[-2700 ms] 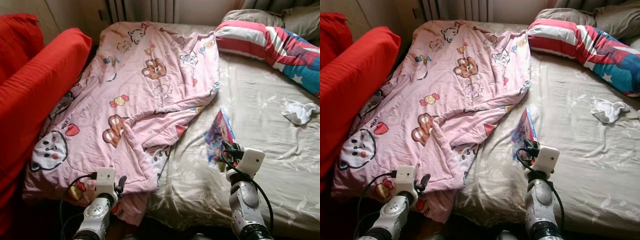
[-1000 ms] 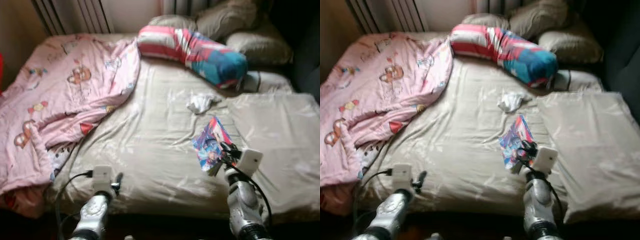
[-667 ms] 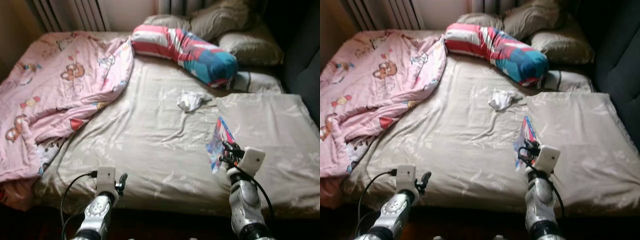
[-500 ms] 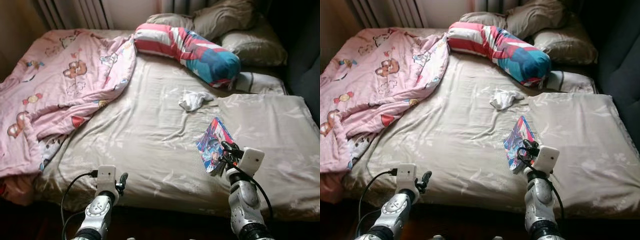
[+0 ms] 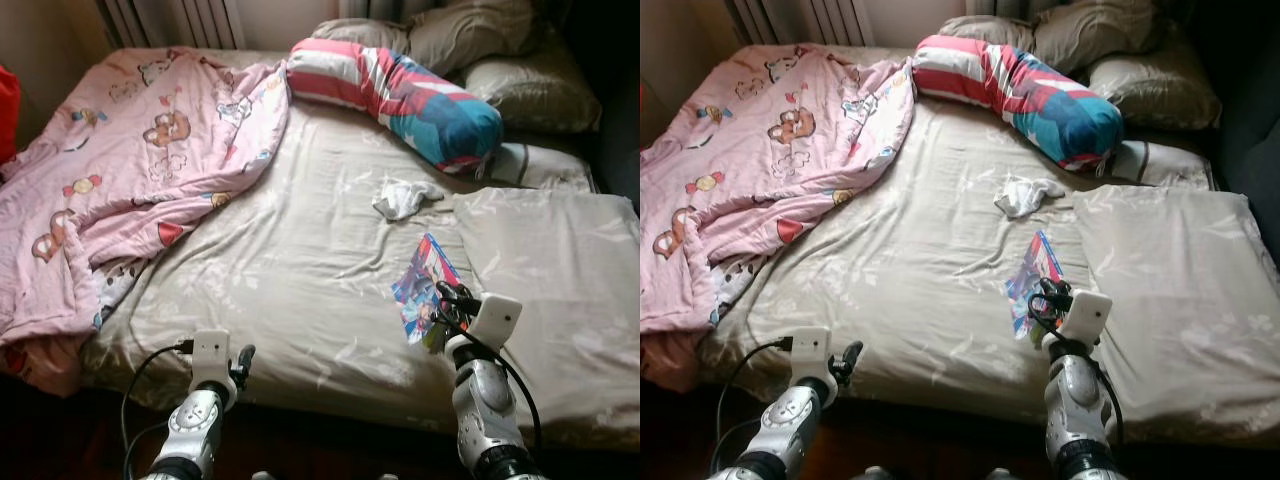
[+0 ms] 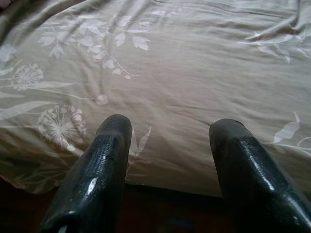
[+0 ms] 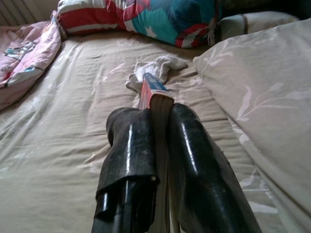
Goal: Clean up the room
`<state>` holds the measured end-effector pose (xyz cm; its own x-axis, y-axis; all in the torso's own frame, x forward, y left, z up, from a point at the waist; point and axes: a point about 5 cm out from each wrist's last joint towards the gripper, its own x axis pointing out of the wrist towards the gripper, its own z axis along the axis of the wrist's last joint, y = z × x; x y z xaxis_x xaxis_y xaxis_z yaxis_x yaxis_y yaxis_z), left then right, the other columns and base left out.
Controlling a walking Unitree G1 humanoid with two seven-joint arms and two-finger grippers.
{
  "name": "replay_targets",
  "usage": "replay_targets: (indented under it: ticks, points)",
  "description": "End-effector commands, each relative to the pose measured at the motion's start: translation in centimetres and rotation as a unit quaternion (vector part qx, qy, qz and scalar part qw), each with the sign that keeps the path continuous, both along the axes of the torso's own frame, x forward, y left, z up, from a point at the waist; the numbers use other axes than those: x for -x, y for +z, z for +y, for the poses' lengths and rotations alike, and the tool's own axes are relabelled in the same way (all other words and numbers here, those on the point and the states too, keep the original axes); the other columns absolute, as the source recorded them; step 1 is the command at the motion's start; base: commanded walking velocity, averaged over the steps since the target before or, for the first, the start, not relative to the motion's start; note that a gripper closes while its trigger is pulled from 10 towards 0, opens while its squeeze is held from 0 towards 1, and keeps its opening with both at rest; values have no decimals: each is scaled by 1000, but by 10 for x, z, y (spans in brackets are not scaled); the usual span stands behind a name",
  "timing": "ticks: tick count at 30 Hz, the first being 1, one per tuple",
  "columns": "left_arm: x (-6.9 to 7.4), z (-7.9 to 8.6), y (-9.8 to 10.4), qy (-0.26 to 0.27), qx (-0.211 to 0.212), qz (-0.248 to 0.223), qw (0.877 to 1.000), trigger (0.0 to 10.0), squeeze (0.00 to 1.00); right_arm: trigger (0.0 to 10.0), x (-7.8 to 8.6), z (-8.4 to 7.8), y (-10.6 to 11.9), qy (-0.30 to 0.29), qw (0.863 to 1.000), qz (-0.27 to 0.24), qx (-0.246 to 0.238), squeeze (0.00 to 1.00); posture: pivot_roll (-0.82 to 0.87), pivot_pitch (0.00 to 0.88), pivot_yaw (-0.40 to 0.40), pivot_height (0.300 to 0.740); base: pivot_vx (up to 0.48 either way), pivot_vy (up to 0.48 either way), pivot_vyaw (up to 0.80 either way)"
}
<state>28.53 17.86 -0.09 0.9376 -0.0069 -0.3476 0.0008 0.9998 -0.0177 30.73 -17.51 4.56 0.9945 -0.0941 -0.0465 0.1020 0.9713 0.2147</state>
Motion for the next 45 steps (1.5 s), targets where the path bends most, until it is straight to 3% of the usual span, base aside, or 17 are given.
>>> replay_targets:
  ticks: [1, 20, 27, 45]
  points:
    - [5, 3, -5, 5, 3, 13, 1000, 10000, 0, 10000, -3, 1, 5, 3, 1000, -13, 5, 0, -45, 161, 20, 726, 0, 0, 0]
    - [5, 1, -5, -6, 1, 11, 1000, 10000, 0, 10000, -4, 6, 5, 8, 1000, -9, 2, 0, -45, 143, 25, 726, 209, 0, 0]
    - [4, 0, -4, -8, 0, 10, 1000, 10000, 0, 10000, -4, 6, 5, 7, 1000, -9, 1, 0, -44, 141, 26, 726, 268, 0, -721]
    - [5, 0, -5, -7, -12, 10, 1000, 10000, 0, 10000, -2, 12, 2, 20, 1000, -4, -7, 0, -48, 157, 26, 726, 0, 0, 0]
